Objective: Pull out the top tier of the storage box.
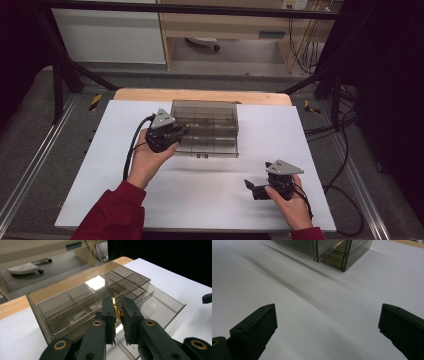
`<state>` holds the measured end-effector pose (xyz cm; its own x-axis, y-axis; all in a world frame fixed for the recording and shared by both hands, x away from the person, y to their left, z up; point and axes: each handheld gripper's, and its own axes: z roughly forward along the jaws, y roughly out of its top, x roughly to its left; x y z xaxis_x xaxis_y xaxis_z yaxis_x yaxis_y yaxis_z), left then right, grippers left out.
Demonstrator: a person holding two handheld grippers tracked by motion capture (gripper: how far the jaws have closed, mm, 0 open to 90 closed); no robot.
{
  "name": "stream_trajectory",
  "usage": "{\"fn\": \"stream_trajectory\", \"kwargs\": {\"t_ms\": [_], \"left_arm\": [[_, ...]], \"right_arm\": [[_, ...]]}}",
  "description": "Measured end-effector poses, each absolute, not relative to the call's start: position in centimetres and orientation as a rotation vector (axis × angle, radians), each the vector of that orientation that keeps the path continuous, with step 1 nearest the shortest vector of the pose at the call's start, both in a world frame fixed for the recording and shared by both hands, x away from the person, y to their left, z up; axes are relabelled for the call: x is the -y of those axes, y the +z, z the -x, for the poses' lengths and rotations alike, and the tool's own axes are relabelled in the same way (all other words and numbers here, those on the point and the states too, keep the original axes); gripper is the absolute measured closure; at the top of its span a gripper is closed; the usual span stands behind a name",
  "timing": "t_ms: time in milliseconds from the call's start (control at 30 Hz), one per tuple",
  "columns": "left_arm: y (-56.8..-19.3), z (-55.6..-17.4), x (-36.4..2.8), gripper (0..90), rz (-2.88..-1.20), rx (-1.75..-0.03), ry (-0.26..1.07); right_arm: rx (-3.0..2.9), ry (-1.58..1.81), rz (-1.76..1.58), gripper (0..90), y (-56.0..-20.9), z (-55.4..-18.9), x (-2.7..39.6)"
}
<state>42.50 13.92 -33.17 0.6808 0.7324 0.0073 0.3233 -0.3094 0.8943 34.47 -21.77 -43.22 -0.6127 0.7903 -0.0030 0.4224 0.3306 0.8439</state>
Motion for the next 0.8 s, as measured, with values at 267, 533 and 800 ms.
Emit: {"fn": "stream_trajectory", "kwargs": {"t_ms": [267, 533, 800], "left_arm": [[-33.5, -42.5, -12.8, 80.6, -1.906, -0.823, 0.516], [-33.7, -42.7, -11.4, 80.6, -1.921, -0.810, 0.499], [-34.1, -42.5, -10.3, 80.6, -1.936, -0.789, 0.489]], "right_arm": [[-2.184, 1.201, -1.055, 2.5, -43.0, -34.3, 21.7], [-2.187, 1.204, -1.048, 2.5, -43.0, -34.4, 21.8], [-2.189, 1.204, -1.042, 2.5, -43.0, -34.3, 21.7]]}}
